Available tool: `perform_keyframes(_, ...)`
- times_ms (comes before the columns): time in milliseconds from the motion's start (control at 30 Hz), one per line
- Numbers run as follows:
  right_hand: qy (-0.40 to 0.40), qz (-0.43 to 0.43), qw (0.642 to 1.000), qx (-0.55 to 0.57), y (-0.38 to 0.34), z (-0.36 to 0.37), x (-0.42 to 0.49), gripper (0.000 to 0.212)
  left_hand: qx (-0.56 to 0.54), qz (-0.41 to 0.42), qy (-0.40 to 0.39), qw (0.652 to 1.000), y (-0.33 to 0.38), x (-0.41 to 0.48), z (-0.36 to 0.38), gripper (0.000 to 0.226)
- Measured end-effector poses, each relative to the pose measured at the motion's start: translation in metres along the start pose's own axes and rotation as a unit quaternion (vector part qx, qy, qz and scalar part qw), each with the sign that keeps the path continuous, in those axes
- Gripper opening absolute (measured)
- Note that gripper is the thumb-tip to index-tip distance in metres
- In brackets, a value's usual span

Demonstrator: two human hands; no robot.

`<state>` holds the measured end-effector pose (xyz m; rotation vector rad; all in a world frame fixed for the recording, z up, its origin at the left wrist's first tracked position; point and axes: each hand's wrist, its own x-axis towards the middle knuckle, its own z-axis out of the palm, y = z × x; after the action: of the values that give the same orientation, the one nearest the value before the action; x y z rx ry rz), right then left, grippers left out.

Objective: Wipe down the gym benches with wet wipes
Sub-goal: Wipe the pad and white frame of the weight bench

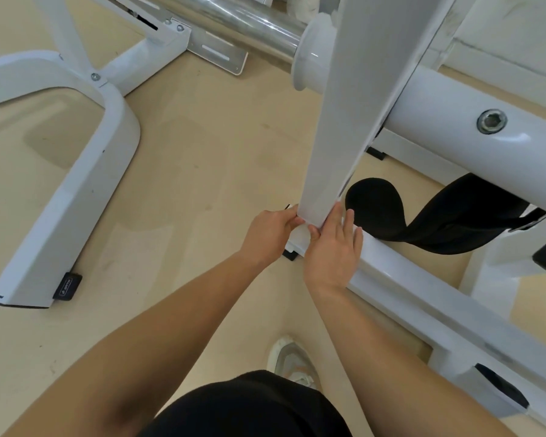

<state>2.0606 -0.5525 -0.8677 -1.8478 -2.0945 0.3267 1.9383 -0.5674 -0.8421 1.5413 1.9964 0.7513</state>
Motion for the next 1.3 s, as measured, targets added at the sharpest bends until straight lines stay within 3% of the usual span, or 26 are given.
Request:
perform_keyframes(200, 0.006, -0.003, 1.000, 0.025, -0.001, -0.012, 0.002, 0.060, -0.032, 0.005, 0.006, 0.999, 0.008, -0.001, -0.014, 0.020)
perform_keyframes(367, 0.124, -0.001, 0.979, 0.160, -0.033, -0.070, 0.006, 0.057, -0.105, 0.101, 0.130, 0.981, 0.055, -0.007, -0.062, 0.017)
perform_keyframes(500, 0.162, -0.011, 0.970, 0.179, -0.040, -0.083, 0.009, 0.058, -0.100, 0.133, 0.140, 0.976, 0.062, -0.007, -0.066, 0.015)
perform_keyframes(700, 0.024, -0.018, 0.998, 0.048, 0.005, -0.018, 0.006, 0.058, -0.063, 0.068, 0.082, 0.992, 0.010, -0.002, -0.014, 0.019)
perform_keyframes(900, 0.044, -0.032, 0.998, -0.012, 0.016, 0.006, 0.003, 0.060, -0.035, 0.033, 0.056, 0.997, -0.020, 0.003, 0.017, 0.019)
perform_keyframes(1033, 0.055, -0.026, 0.998, 0.030, 0.016, 0.002, 0.002, 0.056, -0.037, -0.035, 0.063, 0.997, -0.022, 0.001, 0.023, 0.015)
perform_keyframes(1167, 0.079, -0.014, 0.992, 0.097, 0.013, -0.024, -0.012, 0.033, -0.152, -0.130, 0.133, 0.971, -0.015, -0.014, 0.016, 0.011)
perform_keyframes(1300, -0.028, 0.046, 0.982, 0.181, 0.005, -0.043, -0.032, 0.017, -0.245, -0.146, 0.172, 0.943, -0.007, -0.042, 0.010, 0.007)
